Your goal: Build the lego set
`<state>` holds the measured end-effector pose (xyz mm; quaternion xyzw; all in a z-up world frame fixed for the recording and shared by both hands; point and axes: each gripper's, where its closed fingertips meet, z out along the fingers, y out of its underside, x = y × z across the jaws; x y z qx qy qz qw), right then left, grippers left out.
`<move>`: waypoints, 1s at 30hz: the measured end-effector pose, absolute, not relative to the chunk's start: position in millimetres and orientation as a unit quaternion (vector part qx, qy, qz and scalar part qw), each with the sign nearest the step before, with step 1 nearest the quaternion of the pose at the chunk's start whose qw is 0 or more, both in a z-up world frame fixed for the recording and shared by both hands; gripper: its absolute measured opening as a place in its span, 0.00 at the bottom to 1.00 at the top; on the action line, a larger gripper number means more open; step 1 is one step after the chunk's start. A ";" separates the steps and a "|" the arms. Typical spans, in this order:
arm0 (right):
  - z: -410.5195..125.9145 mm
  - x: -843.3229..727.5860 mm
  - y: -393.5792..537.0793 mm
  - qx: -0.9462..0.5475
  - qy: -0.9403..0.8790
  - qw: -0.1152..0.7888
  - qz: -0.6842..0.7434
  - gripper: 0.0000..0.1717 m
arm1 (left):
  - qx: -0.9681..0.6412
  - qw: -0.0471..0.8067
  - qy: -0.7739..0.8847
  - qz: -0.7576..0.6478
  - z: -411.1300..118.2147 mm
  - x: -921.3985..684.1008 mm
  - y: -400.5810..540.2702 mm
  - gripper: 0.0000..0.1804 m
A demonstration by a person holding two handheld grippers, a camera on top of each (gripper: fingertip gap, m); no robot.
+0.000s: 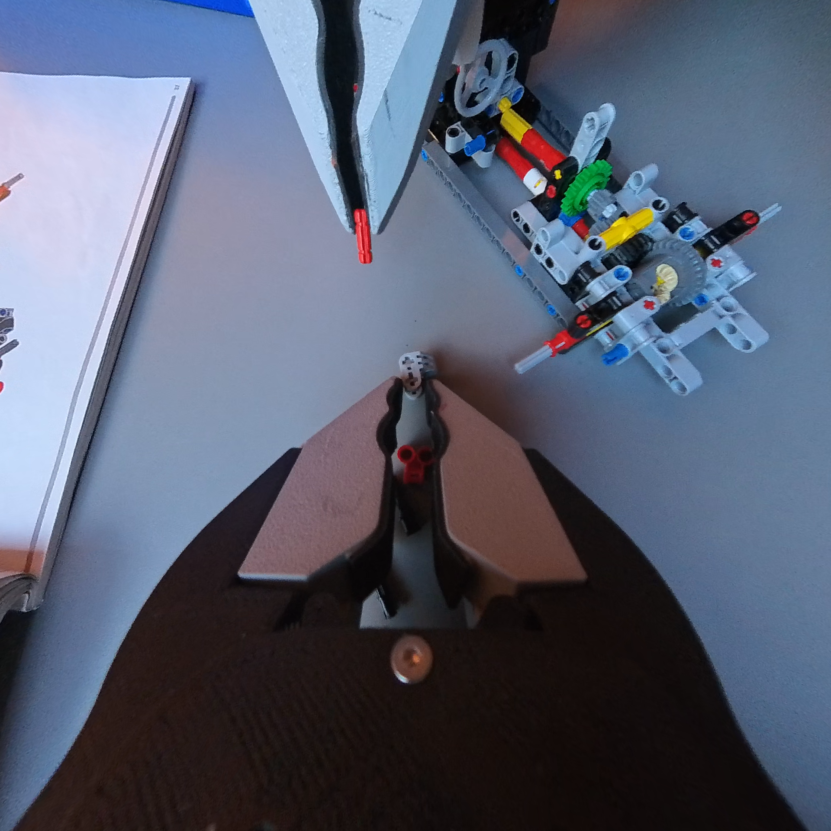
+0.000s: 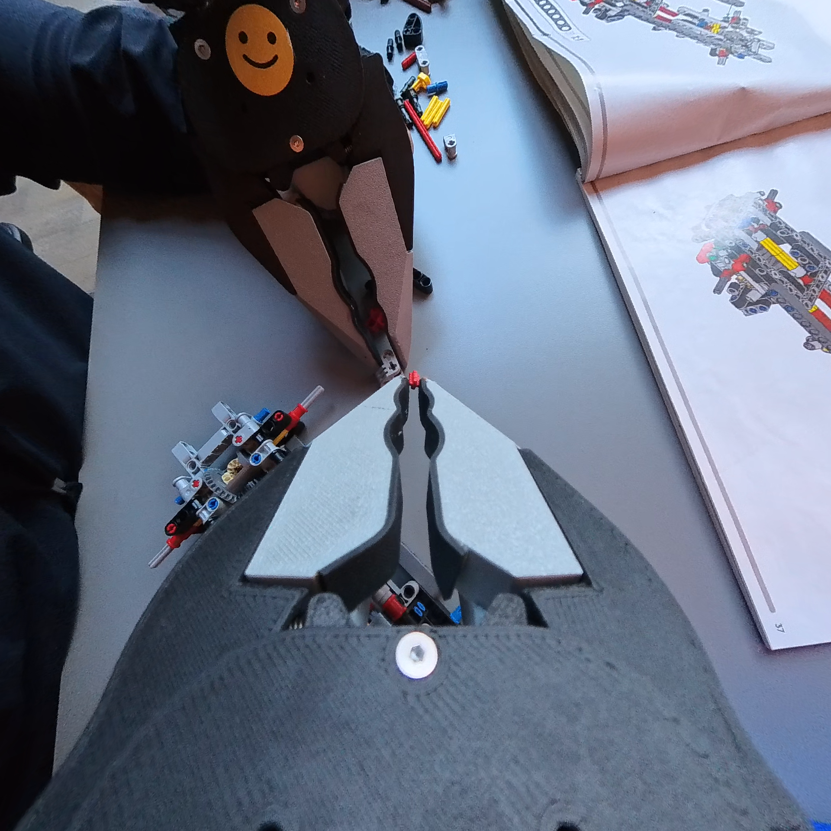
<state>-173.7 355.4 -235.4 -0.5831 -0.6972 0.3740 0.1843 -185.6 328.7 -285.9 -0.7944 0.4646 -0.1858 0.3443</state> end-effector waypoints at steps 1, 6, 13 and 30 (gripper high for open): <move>-235.3 -173.7 355.5 -0.583 -0.697 0.185 0.374 0.01 | -0.794 0.344 0.465 -0.186 -285.9 -185.6 328.6 0.05; -235.1 -173.6 356.7 -0.584 -0.696 0.187 0.374 0.01 | -0.794 0.345 0.465 -0.185 -285.9 -185.7 328.6 0.05; -235.6 -172.4 361.1 -0.588 -0.694 0.190 0.370 0.01 | -0.804 0.342 0.452 -0.179 -286.0 -186.7 329.7 0.06; -226.0 -164.9 368.9 -0.596 -0.684 0.209 0.365 0.01 | -0.831 0.327 0.415 -0.175 -285.9 -178.6 306.7 0.11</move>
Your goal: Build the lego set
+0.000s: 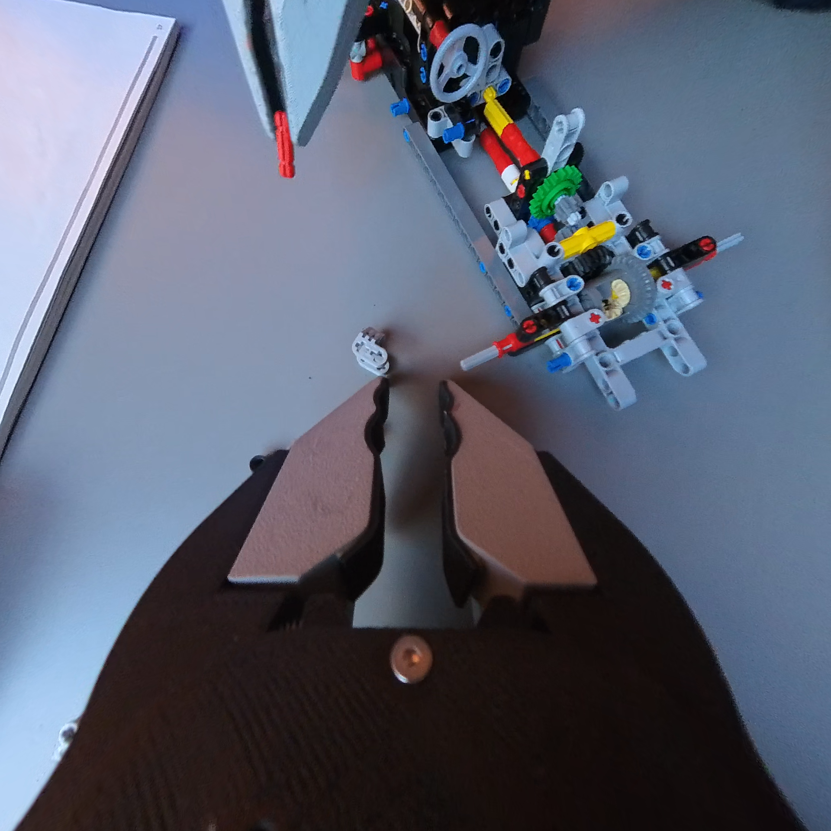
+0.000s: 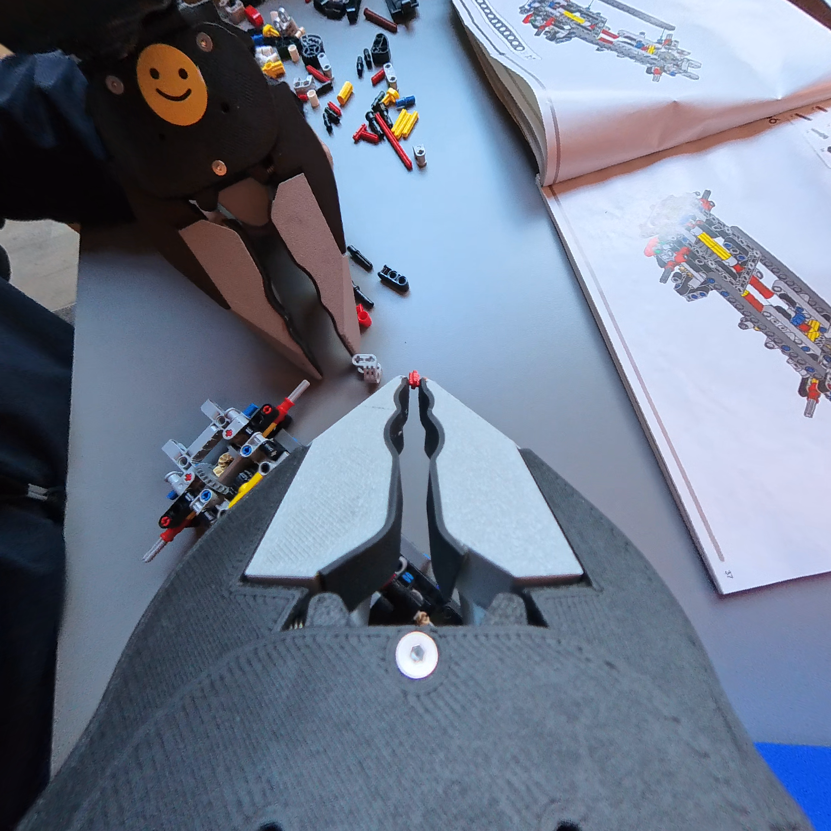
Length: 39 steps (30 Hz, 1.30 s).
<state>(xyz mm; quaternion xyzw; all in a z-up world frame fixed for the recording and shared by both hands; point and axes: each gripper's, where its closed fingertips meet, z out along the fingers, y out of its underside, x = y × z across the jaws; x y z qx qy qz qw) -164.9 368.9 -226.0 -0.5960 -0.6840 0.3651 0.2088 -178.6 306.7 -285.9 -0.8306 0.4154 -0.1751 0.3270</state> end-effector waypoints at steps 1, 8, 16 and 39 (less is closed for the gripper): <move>-225.3 -164.9 367.7 -0.596 -0.683 0.208 0.367 0.01 | -0.833 0.327 0.411 -0.172 -285.9 -180.2 307.8 0.11; -225.3 -167.6 352.8 -0.582 -0.697 0.189 0.374 0.00 | -0.833 0.339 0.418 -0.130 -284.6 -194.9 321.3 0.14; -230.2 -173.2 337.0 -0.571 -0.719 0.166 0.360 0.00 | -0.795 0.339 0.473 -0.170 -280.0 -190.5 325.4 0.15; -252.3 -168.2 334.8 -0.592 -0.729 0.119 0.323 0.01 | -0.747 0.326 0.538 -0.217 -279.4 -182.7 326.1 0.13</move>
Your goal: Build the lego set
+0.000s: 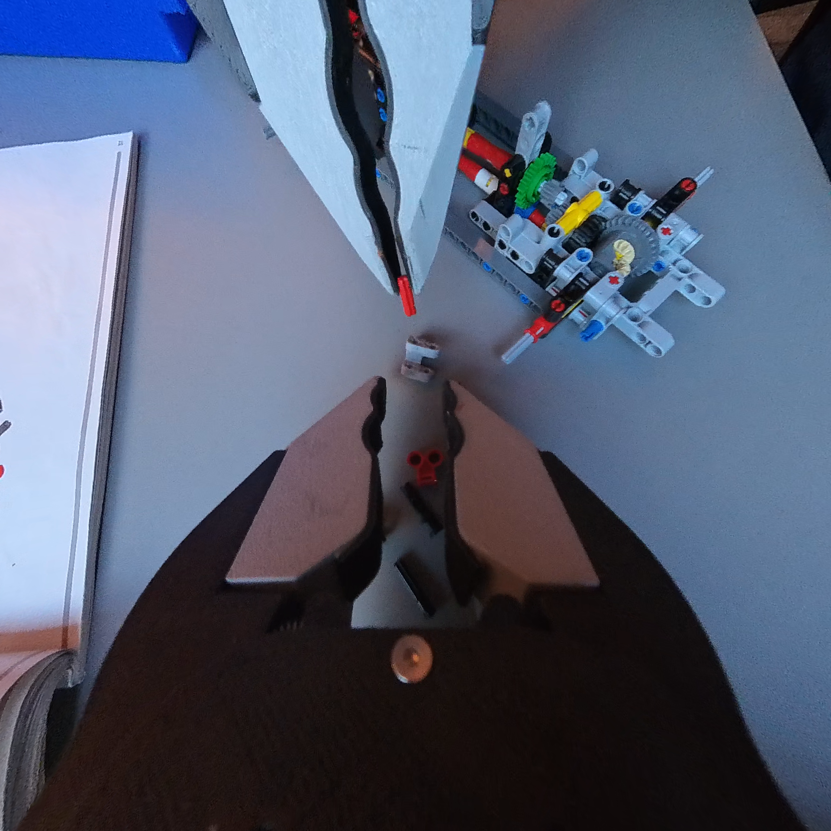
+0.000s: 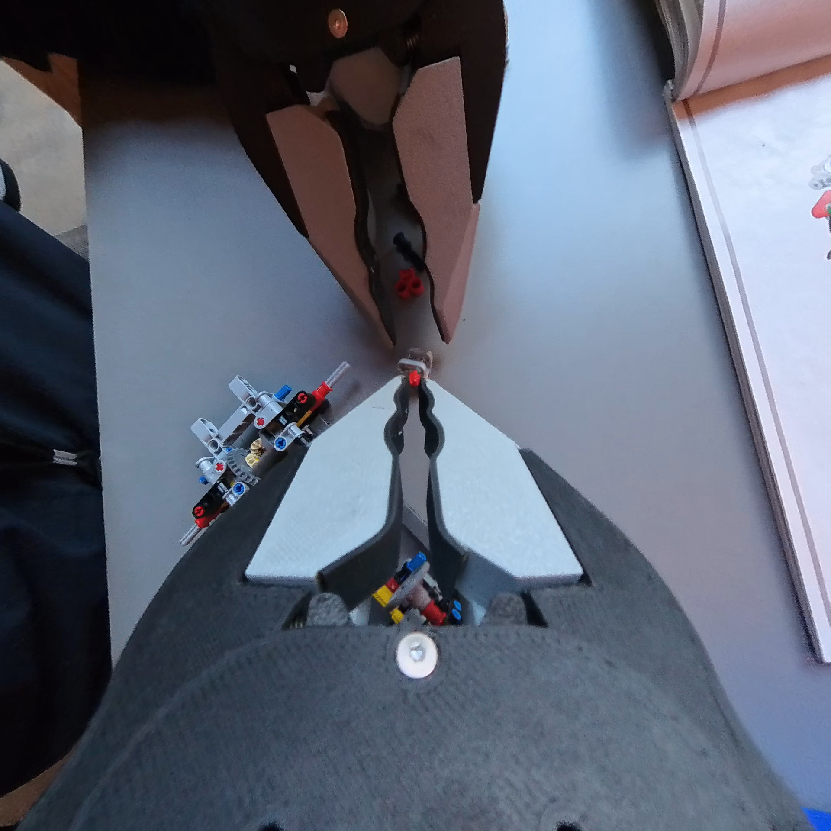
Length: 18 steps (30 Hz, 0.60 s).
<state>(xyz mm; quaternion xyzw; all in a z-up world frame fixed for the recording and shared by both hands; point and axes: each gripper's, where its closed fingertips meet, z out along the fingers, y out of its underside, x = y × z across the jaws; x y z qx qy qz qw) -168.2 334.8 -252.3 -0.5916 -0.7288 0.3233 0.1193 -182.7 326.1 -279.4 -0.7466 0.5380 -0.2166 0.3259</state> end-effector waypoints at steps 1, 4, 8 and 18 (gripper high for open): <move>-252.8 -167.1 335.2 -0.593 -0.728 0.118 0.323 0.01 | -0.745 0.327 0.539 -0.216 -278.6 -181.9 326.2 0.13; -255.5 -165.8 334.0 -0.594 -0.730 0.117 0.317 0.01 | -0.740 0.329 0.546 -0.216 -276.2 -178.1 324.9 0.12; -258.9 -166.3 328.7 -0.588 -0.737 0.112 0.314 0.01 | -0.736 0.327 0.553 -0.211 -276.7 -176.0 324.4 0.10; -263.5 -172.6 328.6 -0.592 -0.737 0.114 0.306 0.01 | -0.742 0.311 0.556 -0.206 -286.2 -176.7 324.1 0.05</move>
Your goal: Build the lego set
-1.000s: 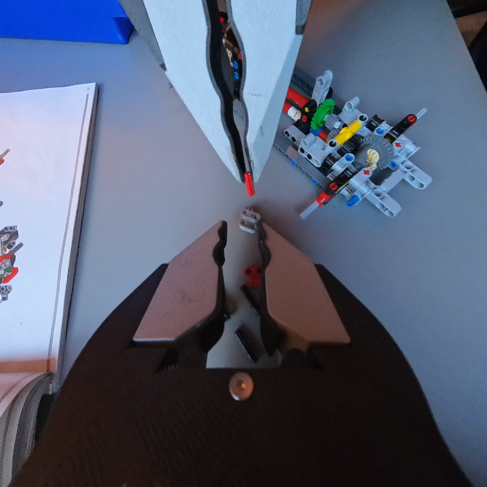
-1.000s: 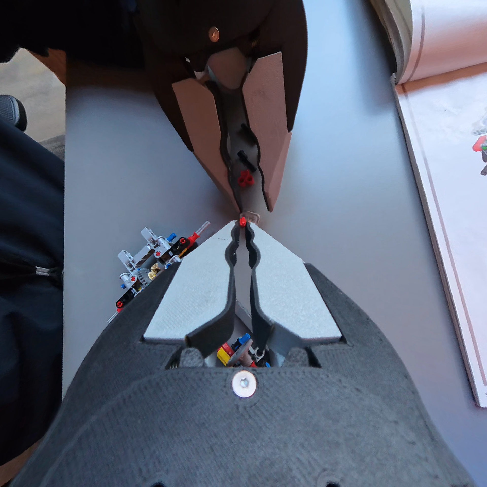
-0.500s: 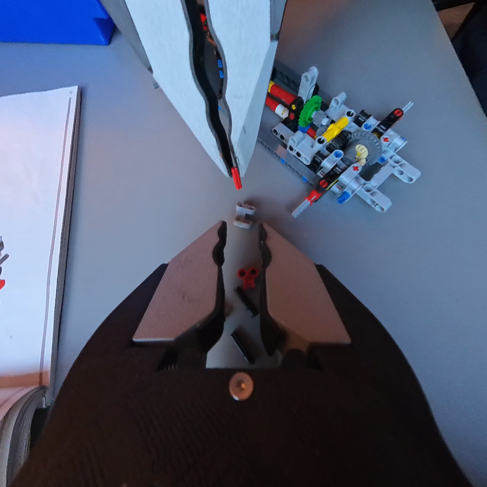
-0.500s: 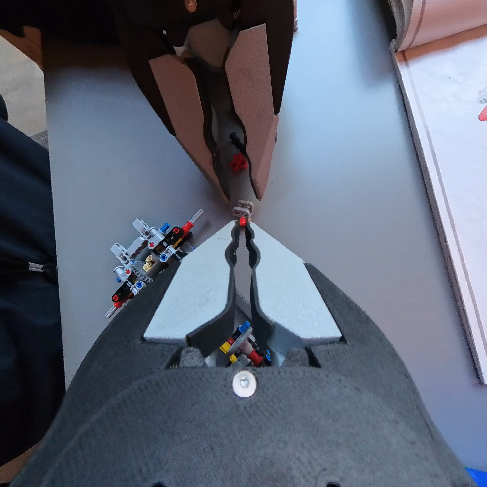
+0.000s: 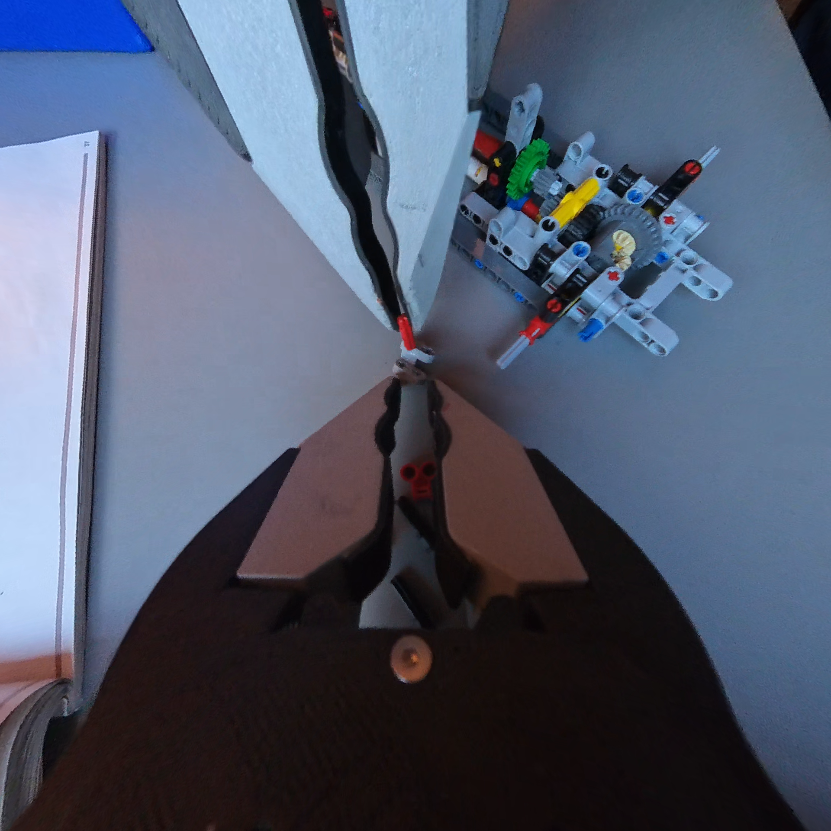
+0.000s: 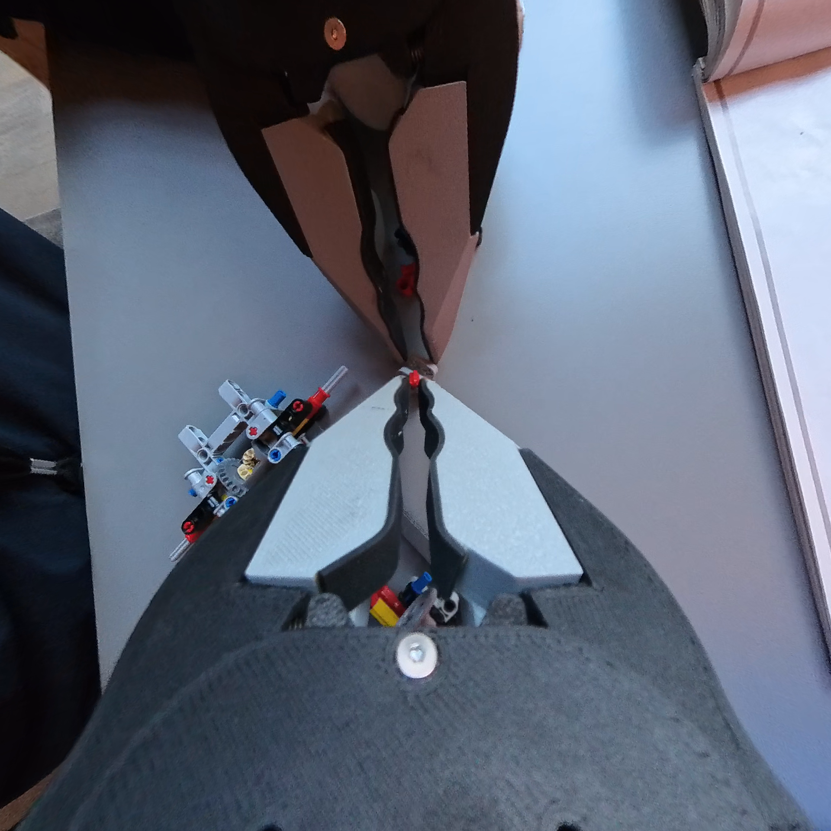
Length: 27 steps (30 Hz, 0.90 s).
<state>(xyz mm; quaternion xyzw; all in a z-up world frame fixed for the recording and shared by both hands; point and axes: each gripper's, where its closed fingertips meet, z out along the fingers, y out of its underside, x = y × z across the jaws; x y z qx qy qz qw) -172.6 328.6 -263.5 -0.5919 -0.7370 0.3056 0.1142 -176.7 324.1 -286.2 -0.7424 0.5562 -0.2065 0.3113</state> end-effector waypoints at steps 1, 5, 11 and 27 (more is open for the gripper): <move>-265.1 -172.8 329.7 -0.593 -0.738 0.114 0.301 0.01 | -0.742 0.311 0.556 -0.206 -286.2 -176.6 323.4 0.05; -267.9 -174.6 331.5 -0.594 -0.741 0.111 0.293 0.01 | -0.743 0.314 0.561 -0.187 -285.7 -180.5 322.9 0.07; -267.5 -178.2 333.8 -0.590 -0.746 0.117 0.285 0.01 | -0.735 0.333 0.546 -0.224 -272.9 -175.3 326.1 0.14; -256.3 -158.4 330.0 -0.613 -0.723 0.118 0.296 0.01 | -0.670 0.272 0.648 -0.240 -282.8 -163.7 323.9 0.13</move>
